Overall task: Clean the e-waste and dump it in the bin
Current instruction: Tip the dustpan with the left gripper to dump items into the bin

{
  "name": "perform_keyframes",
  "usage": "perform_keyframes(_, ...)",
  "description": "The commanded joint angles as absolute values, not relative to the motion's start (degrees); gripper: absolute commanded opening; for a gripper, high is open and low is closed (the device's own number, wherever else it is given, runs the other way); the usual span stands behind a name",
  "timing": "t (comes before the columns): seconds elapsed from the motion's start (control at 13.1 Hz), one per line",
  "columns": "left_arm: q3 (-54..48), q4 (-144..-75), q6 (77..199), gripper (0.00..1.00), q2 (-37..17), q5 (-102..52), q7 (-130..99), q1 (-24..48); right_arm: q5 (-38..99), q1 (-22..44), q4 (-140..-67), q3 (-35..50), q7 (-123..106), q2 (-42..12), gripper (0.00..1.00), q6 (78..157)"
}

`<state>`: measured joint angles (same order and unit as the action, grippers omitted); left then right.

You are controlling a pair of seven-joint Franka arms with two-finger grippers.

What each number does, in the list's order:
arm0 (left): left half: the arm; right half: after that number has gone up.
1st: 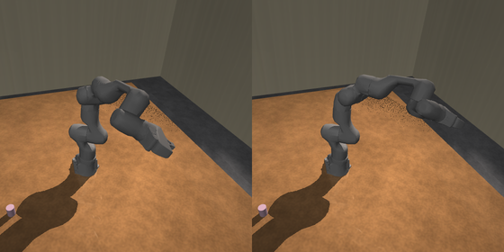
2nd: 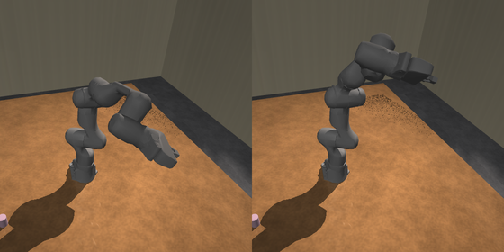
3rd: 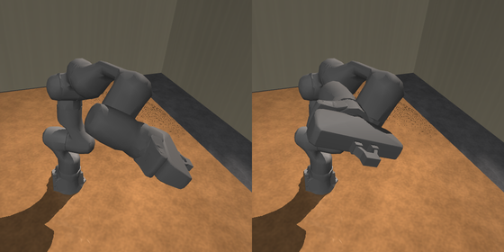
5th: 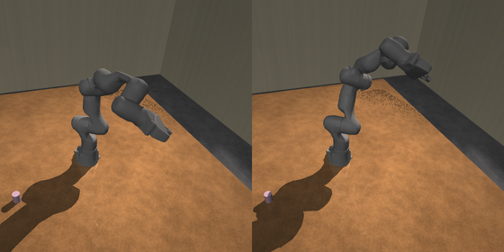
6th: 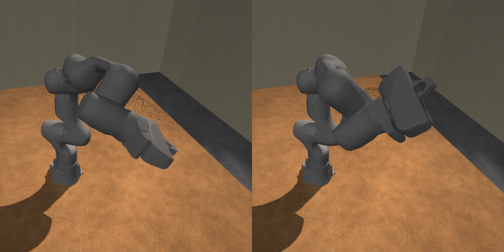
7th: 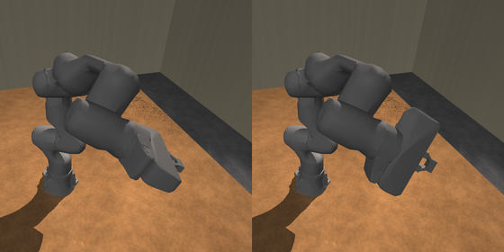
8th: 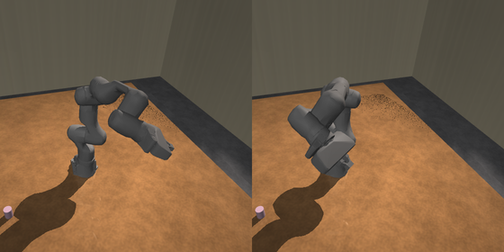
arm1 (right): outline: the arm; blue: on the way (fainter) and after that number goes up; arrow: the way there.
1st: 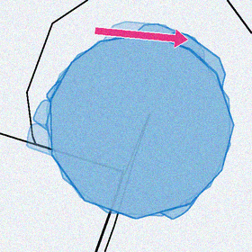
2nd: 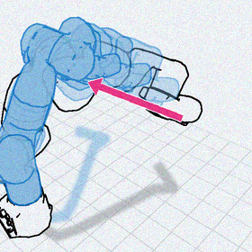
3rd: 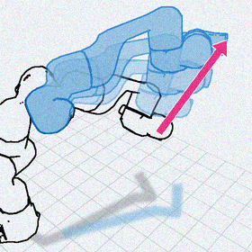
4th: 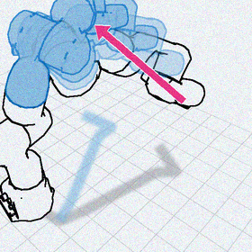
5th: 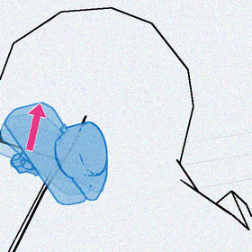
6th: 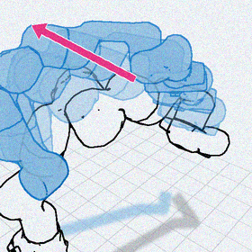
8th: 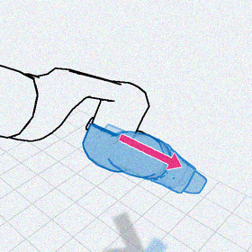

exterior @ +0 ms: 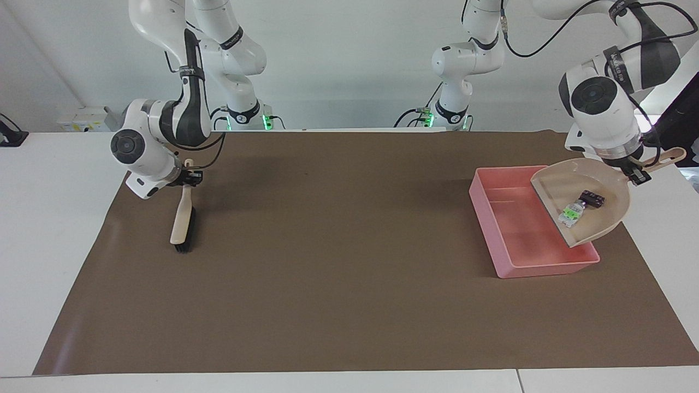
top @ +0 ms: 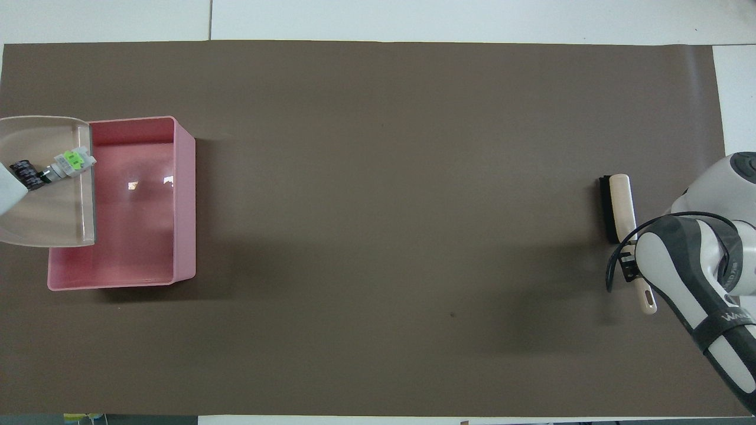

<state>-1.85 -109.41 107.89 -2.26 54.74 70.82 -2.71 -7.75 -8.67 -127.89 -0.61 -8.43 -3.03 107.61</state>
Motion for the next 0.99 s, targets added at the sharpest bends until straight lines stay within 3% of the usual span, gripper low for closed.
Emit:
perform_keyframes(0.0,-1.7,-111.5,103.6,0.0,-2.3,65.1,68.1,1.9,-6.9,-9.7,-129.3,0.1,-8.7,-1.7,0.99,108.5)
perform_keyframes(0.38,-1.9,-108.0,93.7,0.0,-2.3,69.3,68.1,5.5,-6.6,-9.0,-123.4,0.3,-8.5,-1.3,1.0,104.7)
perform_keyframes(0.61,-2.1,-105.6,92.1,0.0,-0.2,60.5,68.5,5.8,-6.4,-6.8,-119.8,0.4,-8.2,3.1,1.0,104.8)
perform_keyframes(0.91,-2.0,-101.6,92.5,0.0,1.6,47.0,73.5,5.2,-4.0,-2.3,-110.6,0.4,3.1,3.9,1.0,102.4)
